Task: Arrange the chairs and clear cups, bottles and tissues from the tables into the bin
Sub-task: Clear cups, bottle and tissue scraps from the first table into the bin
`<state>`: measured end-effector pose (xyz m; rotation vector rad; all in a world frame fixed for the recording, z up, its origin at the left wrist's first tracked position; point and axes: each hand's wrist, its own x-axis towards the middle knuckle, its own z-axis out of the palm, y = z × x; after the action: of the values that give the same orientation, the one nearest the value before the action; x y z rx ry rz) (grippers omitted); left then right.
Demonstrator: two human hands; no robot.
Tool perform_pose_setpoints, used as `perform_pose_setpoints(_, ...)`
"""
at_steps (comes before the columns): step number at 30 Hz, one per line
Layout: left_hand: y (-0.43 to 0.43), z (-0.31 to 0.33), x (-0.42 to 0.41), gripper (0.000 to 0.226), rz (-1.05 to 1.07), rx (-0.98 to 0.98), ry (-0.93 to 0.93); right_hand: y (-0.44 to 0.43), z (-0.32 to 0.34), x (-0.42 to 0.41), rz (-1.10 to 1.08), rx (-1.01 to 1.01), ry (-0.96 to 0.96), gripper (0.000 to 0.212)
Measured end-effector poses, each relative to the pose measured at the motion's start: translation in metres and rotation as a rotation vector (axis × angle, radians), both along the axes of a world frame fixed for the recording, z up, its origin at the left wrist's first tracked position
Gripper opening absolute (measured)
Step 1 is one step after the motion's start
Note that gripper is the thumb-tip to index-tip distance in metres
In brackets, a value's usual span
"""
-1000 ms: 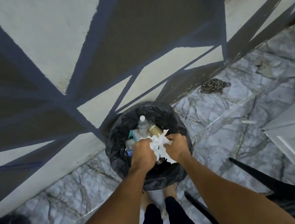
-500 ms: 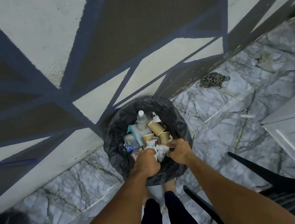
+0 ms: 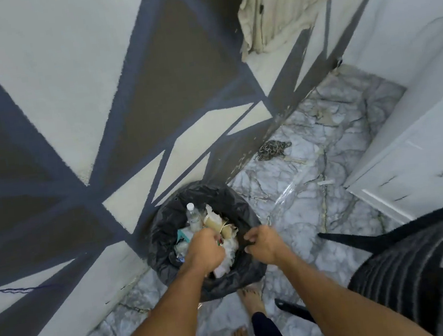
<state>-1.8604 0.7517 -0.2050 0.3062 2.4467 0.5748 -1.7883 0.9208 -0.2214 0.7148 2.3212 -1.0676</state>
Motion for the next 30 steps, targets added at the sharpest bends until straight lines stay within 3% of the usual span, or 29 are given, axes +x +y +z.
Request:
perform_pose_setpoints(5,0.051,0.077,0.032,0.013,-0.190,0.110,0.156,0.024,0.082,0.050,-0.088,0.126,0.160,0.025)
perform_pose_setpoints(11,0.155,0.149,0.093,0.035,-0.461,0.287,0.310,0.094,0.176,0.135,-0.345,0.289,0.384,0.033)
perform_pose_setpoints(15,0.228,0.183,0.178,0.032,-0.661,0.423,0.318,0.134,0.222,0.235,-0.594,0.429,0.525,0.028)
perform_pose_setpoints(18,0.272,0.195,0.258,0.024,-0.821,0.467,0.324,0.159,0.228,0.327,-0.743,0.480,0.529,0.025)
perform_pose_setpoints(23,0.328,0.191,0.424,0.033,-1.081,0.460,0.252,0.178,0.214,0.504,-1.015,0.478,0.475,0.023)
perform_pose_setpoints(30,0.370,0.186,0.635,0.028,-1.359,0.511,0.106,0.187,0.209,0.711,-1.257,0.549,0.412,0.031)
